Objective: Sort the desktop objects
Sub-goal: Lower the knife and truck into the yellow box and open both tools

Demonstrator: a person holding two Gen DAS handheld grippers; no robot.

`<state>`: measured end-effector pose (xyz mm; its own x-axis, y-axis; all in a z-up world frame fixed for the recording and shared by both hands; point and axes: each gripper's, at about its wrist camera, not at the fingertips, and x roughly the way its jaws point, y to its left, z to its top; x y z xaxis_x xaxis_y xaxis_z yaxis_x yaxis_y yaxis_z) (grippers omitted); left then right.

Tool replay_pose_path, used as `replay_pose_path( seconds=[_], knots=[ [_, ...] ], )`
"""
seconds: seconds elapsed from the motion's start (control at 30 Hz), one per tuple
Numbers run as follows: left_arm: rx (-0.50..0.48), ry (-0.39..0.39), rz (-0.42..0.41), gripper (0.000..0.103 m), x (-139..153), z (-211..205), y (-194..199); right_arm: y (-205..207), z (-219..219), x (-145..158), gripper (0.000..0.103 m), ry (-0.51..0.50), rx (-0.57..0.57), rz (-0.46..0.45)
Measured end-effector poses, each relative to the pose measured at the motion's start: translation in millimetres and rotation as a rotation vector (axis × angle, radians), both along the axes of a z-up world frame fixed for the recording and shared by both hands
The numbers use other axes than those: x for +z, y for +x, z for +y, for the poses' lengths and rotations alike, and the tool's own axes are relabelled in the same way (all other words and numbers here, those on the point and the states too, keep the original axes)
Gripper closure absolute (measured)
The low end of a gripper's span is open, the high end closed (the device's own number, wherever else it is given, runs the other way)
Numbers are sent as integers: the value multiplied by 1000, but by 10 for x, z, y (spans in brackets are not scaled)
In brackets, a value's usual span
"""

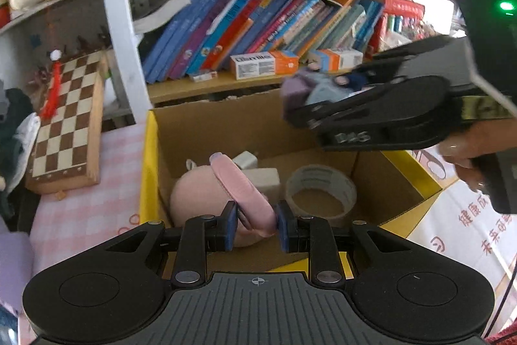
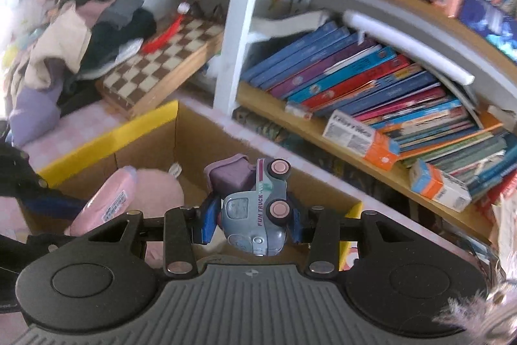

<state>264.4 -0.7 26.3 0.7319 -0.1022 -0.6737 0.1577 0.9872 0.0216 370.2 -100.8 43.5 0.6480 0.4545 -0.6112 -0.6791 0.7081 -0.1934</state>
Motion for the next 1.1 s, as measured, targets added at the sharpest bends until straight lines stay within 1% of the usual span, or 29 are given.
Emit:
replay_pose_path(
  seconds=[0.1,0.27,0.4,0.57,0.7,1.0,1.1],
  knots=[
    [-26,0,33,79,-24,-17,92,158,81,-83,63,-57,45,31],
    [-66,26,97,79,-114,-59,239,375,172,-219,63,-124,86,75],
    [-84,-5,142,79,-161,-22,311,484,235,-344,63,-165,114,113],
    [-95,-19,167,79,-164,-12,340,545,304,-415,63,-202,150,152],
    [-97,-34,181,79,-167,-1,351,579,325,-441,63,-220,158,186],
    [-93,-68,206,78,-189,33,372,561,374,-469,63,-256,178,196],
    [-97,-43,190,78,-175,3,351,562,382,-479,62,-265,177,196]
  ],
)
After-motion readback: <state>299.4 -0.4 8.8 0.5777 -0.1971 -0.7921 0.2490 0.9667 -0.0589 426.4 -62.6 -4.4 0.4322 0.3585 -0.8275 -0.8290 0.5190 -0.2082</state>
